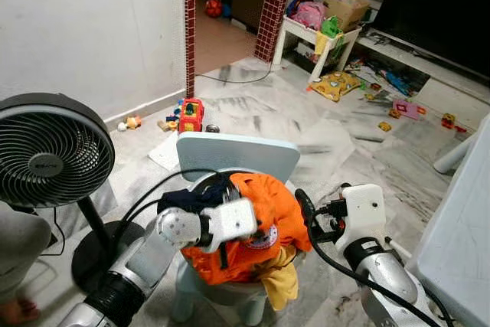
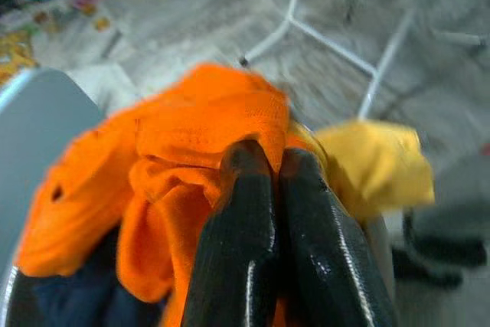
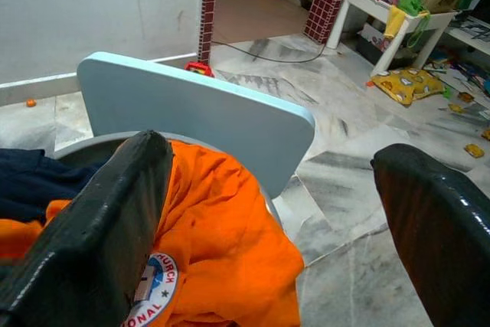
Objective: Hang hanger
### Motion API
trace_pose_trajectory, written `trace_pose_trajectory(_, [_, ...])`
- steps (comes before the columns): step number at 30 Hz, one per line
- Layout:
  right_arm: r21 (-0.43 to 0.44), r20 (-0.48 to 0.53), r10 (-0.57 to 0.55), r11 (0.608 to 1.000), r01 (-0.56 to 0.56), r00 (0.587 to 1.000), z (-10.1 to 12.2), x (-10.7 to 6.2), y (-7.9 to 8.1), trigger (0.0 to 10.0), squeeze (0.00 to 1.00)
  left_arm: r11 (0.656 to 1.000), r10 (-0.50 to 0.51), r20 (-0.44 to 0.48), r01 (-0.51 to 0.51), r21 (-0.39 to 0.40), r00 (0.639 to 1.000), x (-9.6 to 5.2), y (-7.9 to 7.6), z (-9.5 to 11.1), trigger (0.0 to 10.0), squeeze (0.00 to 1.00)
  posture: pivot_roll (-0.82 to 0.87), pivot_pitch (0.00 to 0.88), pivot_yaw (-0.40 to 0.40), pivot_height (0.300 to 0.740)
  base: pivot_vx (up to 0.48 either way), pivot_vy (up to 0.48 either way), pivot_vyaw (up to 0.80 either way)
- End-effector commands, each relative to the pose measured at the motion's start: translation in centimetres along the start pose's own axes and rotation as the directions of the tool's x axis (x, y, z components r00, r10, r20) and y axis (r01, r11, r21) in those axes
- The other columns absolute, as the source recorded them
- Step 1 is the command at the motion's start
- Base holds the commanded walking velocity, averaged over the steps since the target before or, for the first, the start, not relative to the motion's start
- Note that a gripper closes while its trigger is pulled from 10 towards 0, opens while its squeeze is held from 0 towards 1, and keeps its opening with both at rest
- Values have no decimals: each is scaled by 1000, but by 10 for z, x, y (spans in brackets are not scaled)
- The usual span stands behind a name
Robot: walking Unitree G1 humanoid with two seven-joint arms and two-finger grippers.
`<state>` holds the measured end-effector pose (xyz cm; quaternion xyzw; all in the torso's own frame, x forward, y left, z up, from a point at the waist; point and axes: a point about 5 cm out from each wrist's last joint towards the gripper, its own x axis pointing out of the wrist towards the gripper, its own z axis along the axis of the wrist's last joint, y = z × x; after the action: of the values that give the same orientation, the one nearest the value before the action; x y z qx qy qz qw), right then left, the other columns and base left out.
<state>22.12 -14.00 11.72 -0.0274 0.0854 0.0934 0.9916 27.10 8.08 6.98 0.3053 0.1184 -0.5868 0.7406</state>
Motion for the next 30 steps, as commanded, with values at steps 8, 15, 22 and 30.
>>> trace_pose_trajectory(8, [-18,-9,-15,1000,15,1000,-1,1,-5,10000,0,990,140,42,-140,-15,989,2,14,8,10000,1000,24,0,-137,740,0,0,0])
trace_pose_trajectory(15, [-18,-10,-9,1000,9,1000,-2,1,-4,10000,0,922,386,156,-385,-37,909,-9,36,23,10000,1000,29,0,-139,740,0,0,0])
trace_pose_trajectory(22, [-17,-15,-3,1000,3,1000,-3,1,-2,10000,0,845,535,189,-516,-141,824,-24,32,22,10000,1000,37,0,-141,740,0,0,0])
trace_pose_trajectory(30, [-18,-11,2,1000,-3,1000,-2,3,-2,10000,0,749,644,24,-623,-226,765,-53,40,-11,10000,1000,52,0,-142,740,0,0,0])
